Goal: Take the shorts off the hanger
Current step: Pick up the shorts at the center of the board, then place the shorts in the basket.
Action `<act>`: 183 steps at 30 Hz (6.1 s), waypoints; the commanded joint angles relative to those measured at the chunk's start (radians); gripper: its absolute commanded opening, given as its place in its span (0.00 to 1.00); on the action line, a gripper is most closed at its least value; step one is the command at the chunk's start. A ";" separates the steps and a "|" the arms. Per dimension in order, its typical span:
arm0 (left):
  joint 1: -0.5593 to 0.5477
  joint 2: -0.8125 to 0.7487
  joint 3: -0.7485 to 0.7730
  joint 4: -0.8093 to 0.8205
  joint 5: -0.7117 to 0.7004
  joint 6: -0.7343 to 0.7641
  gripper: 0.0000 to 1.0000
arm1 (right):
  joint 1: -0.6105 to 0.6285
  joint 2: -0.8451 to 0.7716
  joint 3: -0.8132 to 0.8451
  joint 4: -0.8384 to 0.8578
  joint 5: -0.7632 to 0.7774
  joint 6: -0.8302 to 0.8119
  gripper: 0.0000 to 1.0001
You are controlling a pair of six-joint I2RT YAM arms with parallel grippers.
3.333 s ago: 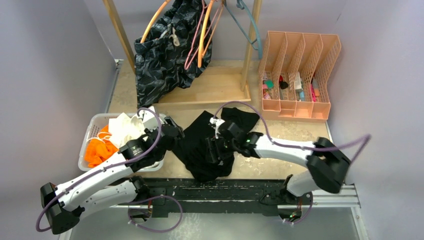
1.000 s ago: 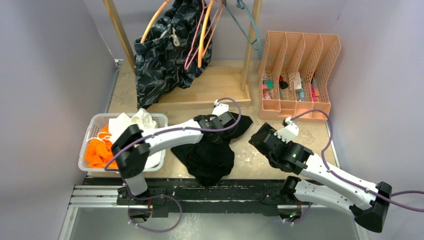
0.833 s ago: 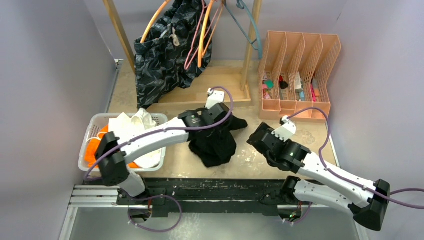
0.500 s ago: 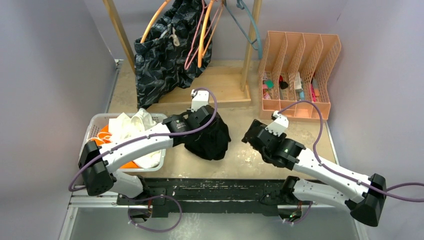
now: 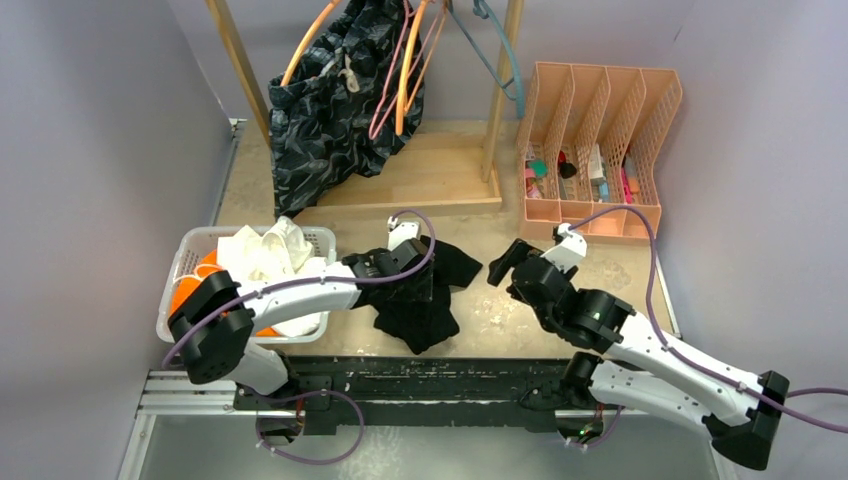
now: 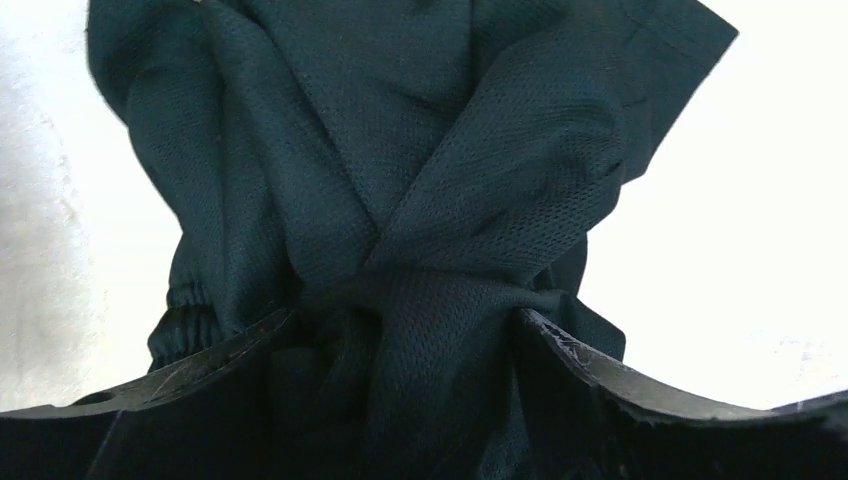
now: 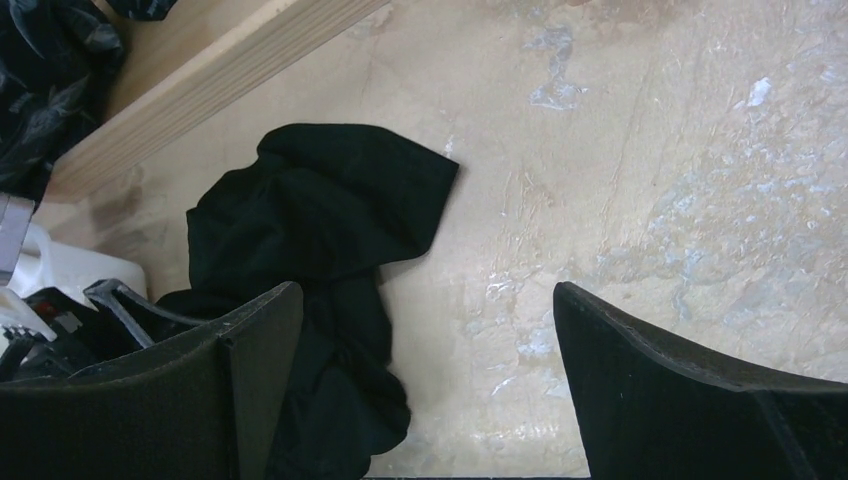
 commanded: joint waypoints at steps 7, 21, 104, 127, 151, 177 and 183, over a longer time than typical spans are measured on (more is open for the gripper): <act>0.033 0.154 0.101 0.026 0.010 0.091 0.77 | -0.001 0.057 0.017 0.051 -0.010 -0.080 0.96; -0.107 0.339 -0.002 0.069 -0.146 -0.112 0.20 | -0.001 0.104 0.127 -0.087 0.090 -0.048 0.97; 0.774 -0.491 0.231 -0.534 -0.721 0.024 0.00 | -0.002 0.201 0.108 -0.107 0.100 -0.010 0.97; 0.849 -0.558 -0.294 -0.425 -0.252 -0.510 0.04 | -0.001 0.217 0.085 -0.069 0.114 -0.025 0.97; 0.849 -0.716 0.177 -0.698 -0.575 -0.444 0.70 | -0.001 0.184 0.098 -0.080 0.130 -0.030 0.97; 0.831 -0.705 -0.392 -0.220 0.047 -0.416 0.64 | -0.001 0.307 0.133 -0.062 0.117 -0.055 0.98; 0.831 -0.741 -0.033 -0.419 -0.239 -0.272 0.67 | -0.001 0.303 0.142 -0.039 0.122 -0.074 0.98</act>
